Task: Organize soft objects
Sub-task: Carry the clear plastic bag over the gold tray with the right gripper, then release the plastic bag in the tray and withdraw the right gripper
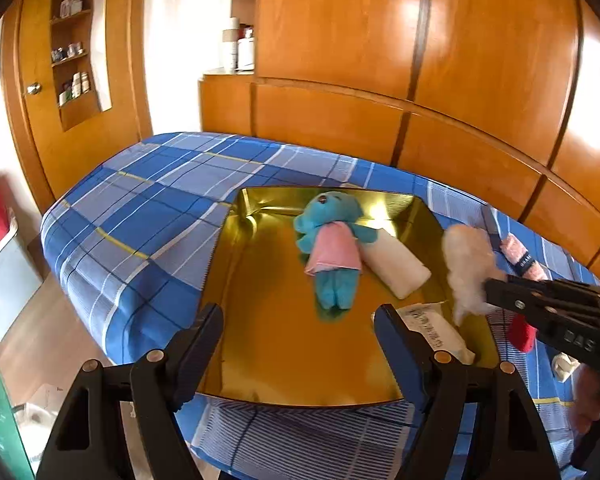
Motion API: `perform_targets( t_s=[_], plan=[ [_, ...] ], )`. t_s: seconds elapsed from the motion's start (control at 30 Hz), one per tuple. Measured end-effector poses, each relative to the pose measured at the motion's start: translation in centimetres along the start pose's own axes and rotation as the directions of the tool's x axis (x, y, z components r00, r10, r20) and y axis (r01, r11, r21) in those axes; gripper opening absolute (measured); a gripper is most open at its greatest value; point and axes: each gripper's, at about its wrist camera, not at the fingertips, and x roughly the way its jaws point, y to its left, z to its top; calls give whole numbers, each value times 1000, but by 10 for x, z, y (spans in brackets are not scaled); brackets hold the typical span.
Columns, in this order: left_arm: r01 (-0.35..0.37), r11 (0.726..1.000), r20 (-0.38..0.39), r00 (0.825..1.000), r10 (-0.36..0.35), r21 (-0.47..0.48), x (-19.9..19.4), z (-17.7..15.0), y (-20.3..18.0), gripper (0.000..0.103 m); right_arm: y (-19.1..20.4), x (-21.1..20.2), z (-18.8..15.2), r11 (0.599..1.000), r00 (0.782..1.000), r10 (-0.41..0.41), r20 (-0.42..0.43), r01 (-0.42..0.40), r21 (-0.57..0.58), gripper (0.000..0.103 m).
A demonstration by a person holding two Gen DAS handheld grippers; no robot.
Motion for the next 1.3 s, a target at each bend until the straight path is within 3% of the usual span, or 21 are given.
perform_targets(
  t_s=[0.13, 0.3, 0.47, 0.63, 0.7, 1.1, 1.3],
  plan=[
    [-17, 999, -4, 1000, 17, -36, 2, -1, 16, 79, 19, 32, 20, 999, 999, 29, -36, -30, -17, 17],
    [-30, 997, -14, 999, 29, -70, 8, -3, 31, 78, 30, 88, 32, 999, 986, 41, -163, -46, -25, 18],
    [-38, 996, -22, 999, 37, -82, 11, -3, 37, 79, 22, 122, 30, 993, 969, -115, -217, 111, -31, 18],
    [-35, 996, -18, 999, 34, -79, 12, -2, 36, 79, 9, 117, 26, 991, 970, -128, -205, 132, 8, 23],
    [-34, 997, -17, 999, 32, -76, 11, -2, 34, 79, 6, 113, 24, 991, 972, -127, -200, 132, 14, 33],
    [-36, 998, -3, 999, 36, -50, 4, -1, 26, 79, 10, 86, 18, 988, 983, -140, -116, 146, 43, 51],
    [-29, 999, -5, 1000, 29, -32, 2, -4, 20, 79, 15, 70, 15, 986, 984, -159, -76, 162, 30, 52]
  ],
)
